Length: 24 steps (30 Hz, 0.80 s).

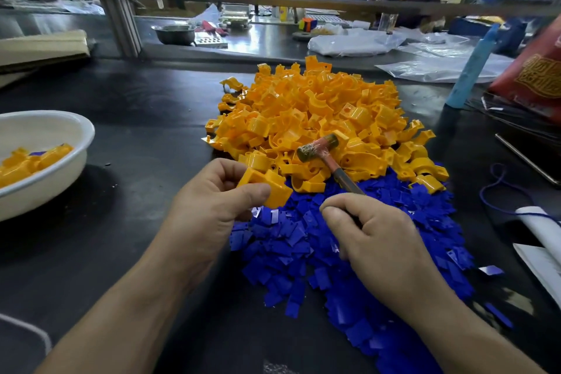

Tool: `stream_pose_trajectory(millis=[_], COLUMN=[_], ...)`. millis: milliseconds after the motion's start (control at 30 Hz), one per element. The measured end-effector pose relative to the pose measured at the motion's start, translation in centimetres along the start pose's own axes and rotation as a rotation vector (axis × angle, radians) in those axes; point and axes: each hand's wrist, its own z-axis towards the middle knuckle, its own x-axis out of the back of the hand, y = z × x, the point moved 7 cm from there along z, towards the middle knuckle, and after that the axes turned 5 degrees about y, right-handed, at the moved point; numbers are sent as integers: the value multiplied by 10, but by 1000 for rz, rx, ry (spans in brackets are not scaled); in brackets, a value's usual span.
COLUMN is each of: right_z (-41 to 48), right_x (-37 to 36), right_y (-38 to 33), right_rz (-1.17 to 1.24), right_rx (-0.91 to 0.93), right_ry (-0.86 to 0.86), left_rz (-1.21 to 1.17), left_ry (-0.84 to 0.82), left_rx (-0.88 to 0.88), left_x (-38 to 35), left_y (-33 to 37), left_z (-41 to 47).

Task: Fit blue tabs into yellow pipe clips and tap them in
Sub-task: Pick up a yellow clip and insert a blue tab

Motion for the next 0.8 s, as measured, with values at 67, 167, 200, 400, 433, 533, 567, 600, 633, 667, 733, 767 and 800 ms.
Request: stream_pose_trajectory(millis=[67, 167, 200, 400, 433, 533, 567, 600, 633, 667, 733, 767, 800], right_z=[0, 0, 0, -1, -1, -2, -3, -2, -3, -3, -5, -6, -8], right_x=[-1, -1, -2, -9, -9, -8, -7, -6, -5, -3, 0, 1, 2], right_y=[5, 11, 12, 16, 17, 17, 14, 11, 8, 4, -4, -9, -14], right_rz=[250, 501, 559, 876, 915, 924, 871, 801, 723, 645, 450, 342, 250], right_rx=[-153, -315, -345, -460, -472, -456, -427, -382, -333, -281, -151, -70, 6], right_ry=[-45, -50, -59, -126, -113, -75, -69, -67, -63, -60, -53, -52, -46], left_rz=[-66, -173, -168, 24, 43, 101, 114, 124, 127, 120, 79, 51, 21], left_ry=[-25, -52, -53, -56, -55, -47, -49, -55, -67, -86, -146, -180, -214], left_rx=[22, 84, 107, 214, 208, 183, 189, 200, 214, 225, 233, 234, 237], left_x=[-3, -9, -11, -18, -18, -20, -21, -22, -23, -25, -28, -30, -32], left_y=[-4, -8, -9, -21, -21, -22, -24, -25, -27, -27, -26, -24, -23], left_z=[-2, -6, -6, -12, -14, -17, -18, -19, -19, -20, -21, -21, -22])
